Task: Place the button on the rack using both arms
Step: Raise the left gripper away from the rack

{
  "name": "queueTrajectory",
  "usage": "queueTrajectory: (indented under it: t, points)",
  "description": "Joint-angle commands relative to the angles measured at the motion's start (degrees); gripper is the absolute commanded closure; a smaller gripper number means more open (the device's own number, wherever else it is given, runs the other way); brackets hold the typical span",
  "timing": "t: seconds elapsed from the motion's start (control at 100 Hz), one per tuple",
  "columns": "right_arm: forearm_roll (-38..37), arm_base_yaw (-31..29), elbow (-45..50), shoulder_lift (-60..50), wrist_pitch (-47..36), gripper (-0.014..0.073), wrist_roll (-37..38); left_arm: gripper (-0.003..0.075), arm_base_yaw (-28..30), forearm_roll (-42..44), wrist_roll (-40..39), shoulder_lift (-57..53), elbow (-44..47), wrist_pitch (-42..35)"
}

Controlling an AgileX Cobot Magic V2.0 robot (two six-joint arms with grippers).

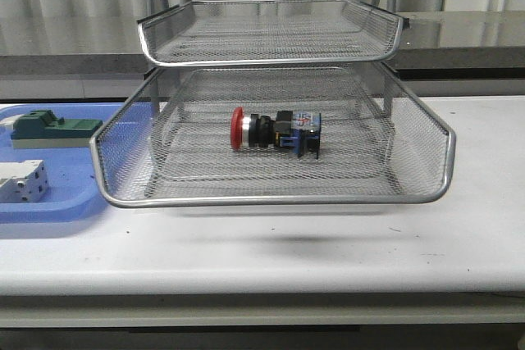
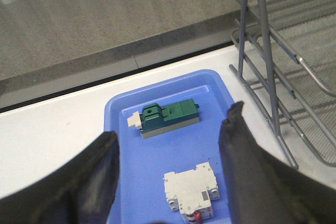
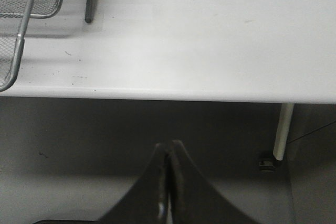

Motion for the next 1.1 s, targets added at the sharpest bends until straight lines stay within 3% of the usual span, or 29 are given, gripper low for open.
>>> queueTrajectory:
  t: [0.0, 0.47, 0.65, 0.85, 1.09]
  points:
    - [-0.81, -0.03, -1.95, 0.03, -2.85, 0.0664, -0.01, 0.0312, 0.98, -3.65, -0.91, -4.98, 1.7, -6.32]
    - [-0.81, -0.03, -1.95, 0.03, -2.85, 0.0664, -0.01, 0.0312, 1.1, -6.59, -0.91, -24.77, 16.8, -13.92]
    - [-0.81, -0.03, -1.95, 0.03, -2.85, 0.0664, -0.01, 0.0312, 1.1, -7.02, -0.91, -25.85, 20.55, -14.31]
    - [-0.81, -0.03, -1.95, 0.03, -2.85, 0.0664, -0.01, 0.0312, 1.1, -14.16, -0.91, -25.85, 24.58, -18.77]
    - [-0.81, -0.03, -1.95, 0.03, -2.85, 0.0664, -0.01, 0.0312, 1.1, -14.14, -0.91, -25.85, 24.78, -20.78]
